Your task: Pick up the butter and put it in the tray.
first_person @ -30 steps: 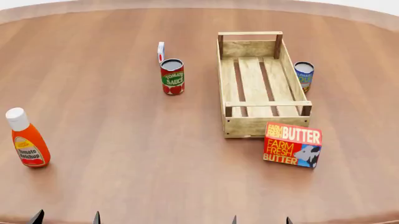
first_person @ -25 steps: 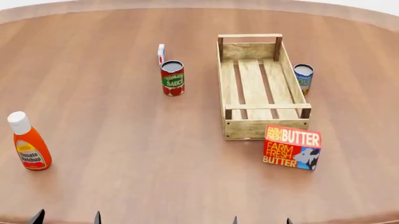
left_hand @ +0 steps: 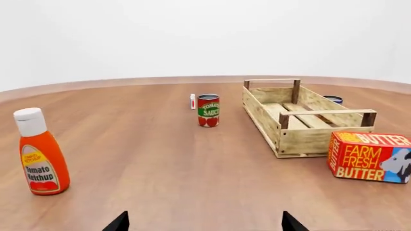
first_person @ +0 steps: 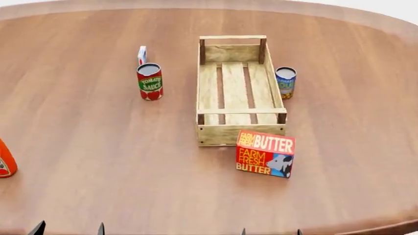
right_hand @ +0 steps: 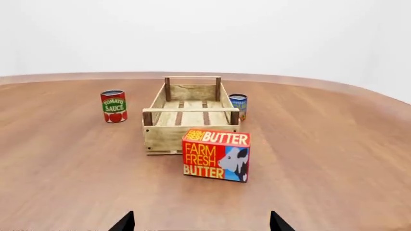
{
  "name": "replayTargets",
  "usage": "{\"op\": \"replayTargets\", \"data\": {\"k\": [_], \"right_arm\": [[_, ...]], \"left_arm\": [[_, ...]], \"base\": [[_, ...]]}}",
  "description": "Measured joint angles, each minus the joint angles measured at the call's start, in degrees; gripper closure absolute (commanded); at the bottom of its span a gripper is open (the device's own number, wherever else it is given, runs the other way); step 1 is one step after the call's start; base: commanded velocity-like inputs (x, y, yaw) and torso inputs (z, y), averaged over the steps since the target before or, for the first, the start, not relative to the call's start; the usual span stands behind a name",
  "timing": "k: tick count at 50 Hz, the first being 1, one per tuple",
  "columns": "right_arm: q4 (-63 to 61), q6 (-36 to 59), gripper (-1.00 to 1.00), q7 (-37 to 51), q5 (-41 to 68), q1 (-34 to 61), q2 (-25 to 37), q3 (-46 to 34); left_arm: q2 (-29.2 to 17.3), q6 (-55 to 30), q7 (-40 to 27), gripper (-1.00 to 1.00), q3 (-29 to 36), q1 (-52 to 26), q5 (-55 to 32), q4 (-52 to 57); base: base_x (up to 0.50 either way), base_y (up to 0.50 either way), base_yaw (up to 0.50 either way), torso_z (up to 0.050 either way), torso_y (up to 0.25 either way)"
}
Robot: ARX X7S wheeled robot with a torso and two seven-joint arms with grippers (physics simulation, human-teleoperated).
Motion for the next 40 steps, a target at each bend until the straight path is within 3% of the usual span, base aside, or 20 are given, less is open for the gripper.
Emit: {"op": "replayTargets", "data": {"k": [9,16,40], "right_arm": [[-0.37,0.51,-1.00,0.63,0.63,0.16,0.74,-0.98],[-0.41,0.79,-1.00,1.29,1.03,0.53,1.24,-1.54],[-0.78,1.67,-1.00,2.96,1.26,0.83,2.76,-4.28]], "left_arm": [[-0.70,-0.42,-1.11,-1.00,1.01,-0.31,-0.22,0.13],[-1.12,-0.85,-1.77,-1.00,1.61,-0.61,-0.63,0.44],[-2.79,-1.14,-3.87,-1.00,3.16,-1.07,-1.75,0.67]], "base": [[0.00,-0.50,0.00,0.000,0.000],[0.04,-0.03,0.00,0.000,0.000],[0.50,-0.08,0.00,0.000,0.000]]}}
